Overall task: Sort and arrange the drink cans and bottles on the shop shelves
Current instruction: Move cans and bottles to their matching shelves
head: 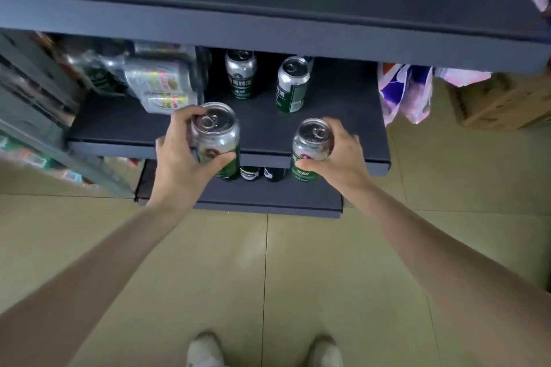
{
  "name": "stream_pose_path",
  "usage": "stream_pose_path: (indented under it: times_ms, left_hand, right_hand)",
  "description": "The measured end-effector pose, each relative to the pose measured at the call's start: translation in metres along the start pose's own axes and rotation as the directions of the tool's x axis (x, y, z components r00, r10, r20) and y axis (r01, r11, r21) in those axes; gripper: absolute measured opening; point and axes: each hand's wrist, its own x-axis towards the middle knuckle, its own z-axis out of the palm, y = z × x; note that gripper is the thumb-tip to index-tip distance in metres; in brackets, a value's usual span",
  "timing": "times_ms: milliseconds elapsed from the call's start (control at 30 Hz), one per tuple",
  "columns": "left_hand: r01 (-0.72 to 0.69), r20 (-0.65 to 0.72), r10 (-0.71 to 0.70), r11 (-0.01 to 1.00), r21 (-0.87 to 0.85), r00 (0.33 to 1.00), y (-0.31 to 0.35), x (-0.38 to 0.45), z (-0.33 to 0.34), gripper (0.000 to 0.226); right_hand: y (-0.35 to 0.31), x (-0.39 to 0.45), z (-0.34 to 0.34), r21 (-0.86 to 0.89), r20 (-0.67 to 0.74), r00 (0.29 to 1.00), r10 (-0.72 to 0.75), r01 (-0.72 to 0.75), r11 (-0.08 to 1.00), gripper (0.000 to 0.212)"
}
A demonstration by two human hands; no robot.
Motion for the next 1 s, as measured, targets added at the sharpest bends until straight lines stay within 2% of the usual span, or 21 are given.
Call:
stream_pose_path:
  times_ms: [300, 433, 600, 700, 767, 800, 867, 933, 1000]
  left_hand:
    - [0.01, -0.071, -0.006, 0.998, 0.055, 0.997, -0.055, 0.083, 0.067, 0.065]
    - [0.038, -0.117, -0.031, 0.998, 0.056, 0.993, -0.055, 0.11, 0.083, 0.065]
    - [0.067, -0.099, -0.058, 0.994, 0.085, 0.993, -0.044, 0.108, 0.077, 0.07]
    - [-0.07, -0.042, 0.075, 0.991, 0.11, 0.996, -0.04, 0.072, 0.053, 0.062]
    - [-0.225, -0.042, 0.234, 0.961, 0.162, 0.971, -0.033, 0.05, 0.03, 0.053]
    - [-0.298, -0.043, 0.311, 0.936, 0.186, 0.95, -0.024, 0.042, 0.018, 0.048]
    - [-0.439, -0.046, 0.461, 0.868, 0.234, 0.886, 0.001, 0.035, -0.006, 0.041]
    - [-0.53, -0.063, 0.569, 0.797, 0.291, 0.82, 0.03, 0.036, -0.024, 0.04]
    - [-0.532, -0.103, 0.601, 0.763, 0.367, 0.792, 0.056, 0.043, -0.034, 0.045]
  right_hand:
    - [-0.013, 0.071, 0.058, 0.052, -0.194, 0.972, 0.133, -0.126, 0.991, 0.079]
    - [-0.014, 0.092, 0.062, 0.114, -0.195, 0.952, 0.234, -0.215, 0.97, 0.078]
    - [-0.01, 0.075, 0.053, 0.197, -0.108, 0.955, 0.276, -0.252, 0.947, 0.084]
    - [-0.021, 0.029, 0.025, 0.118, -0.082, 0.984, 0.157, -0.146, 0.982, 0.067]
    - [-0.037, -0.003, 0.001, 0.028, -0.076, 0.995, -0.069, 0.071, 0.997, 0.05]
    - [-0.049, -0.016, -0.013, -0.028, -0.073, 0.975, -0.21, 0.208, 0.978, 0.042]
    - [-0.075, -0.031, -0.043, -0.136, -0.036, 0.888, -0.459, 0.45, 0.882, 0.033]
    - [-0.104, -0.032, -0.075, -0.188, -0.043, 0.807, -0.589, 0.573, 0.798, 0.028]
    - [-0.13, -0.02, -0.101, -0.195, -0.124, 0.76, -0.638, 0.612, 0.767, 0.029]
